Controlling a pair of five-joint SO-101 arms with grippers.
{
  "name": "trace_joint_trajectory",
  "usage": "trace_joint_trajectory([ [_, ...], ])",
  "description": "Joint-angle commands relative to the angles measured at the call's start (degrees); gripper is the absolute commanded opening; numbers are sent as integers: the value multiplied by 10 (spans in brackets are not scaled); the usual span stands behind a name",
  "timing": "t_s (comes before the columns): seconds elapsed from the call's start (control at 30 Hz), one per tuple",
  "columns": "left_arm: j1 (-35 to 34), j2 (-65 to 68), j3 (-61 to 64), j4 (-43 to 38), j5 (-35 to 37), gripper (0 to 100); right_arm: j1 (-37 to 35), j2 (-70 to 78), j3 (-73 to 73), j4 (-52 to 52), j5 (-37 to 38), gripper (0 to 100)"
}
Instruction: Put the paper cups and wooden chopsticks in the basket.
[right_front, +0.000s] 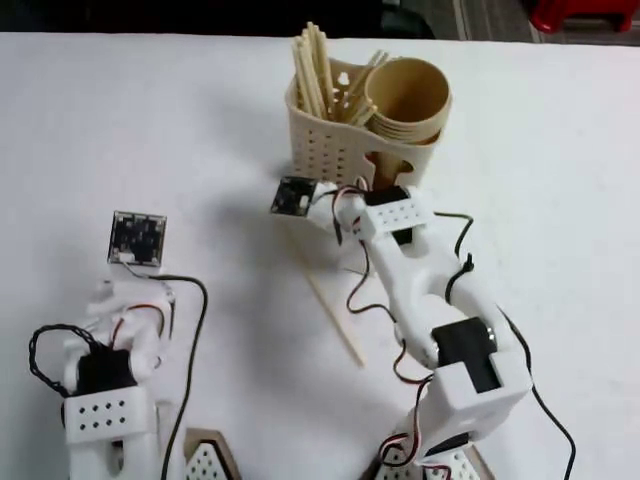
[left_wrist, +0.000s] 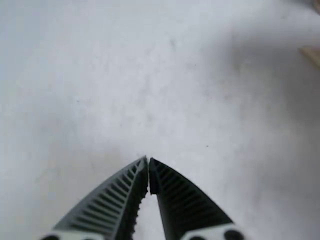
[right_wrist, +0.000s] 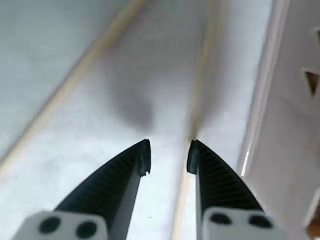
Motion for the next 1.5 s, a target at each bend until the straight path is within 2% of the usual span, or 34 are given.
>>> trace_joint_trajectory([
  [0.0, -4, -8, -4, -11, -5, 31, 7, -29, -21, -31, 1, 133],
  [0.3, -4, -8, -4, -11, -5, 31, 21, 70, -23, -102, 3, 132],
  [0.47, -4, -8, -4, -11, -5, 31, 19, 80, -23, -95, 4, 14],
  [0.63, -4, -8, -4, -11, -5, 31, 7, 73, -22, -36, -5, 19],
  [0.9, -4, -8, -4, -11, -5, 31, -31, -35, -22, 55, -156, 18],
  [1.17, -4, -8, -4, -11, -5, 31, -60, -179, -21, 73, -277, 18],
  [1.3, -4, -8, -4, -11, -5, 31, -66, -241, -24, 44, -342, 18],
  [1.47, -4, -8, -4, -11, -5, 31, -55, -305, -24, -67, -424, 18],
])
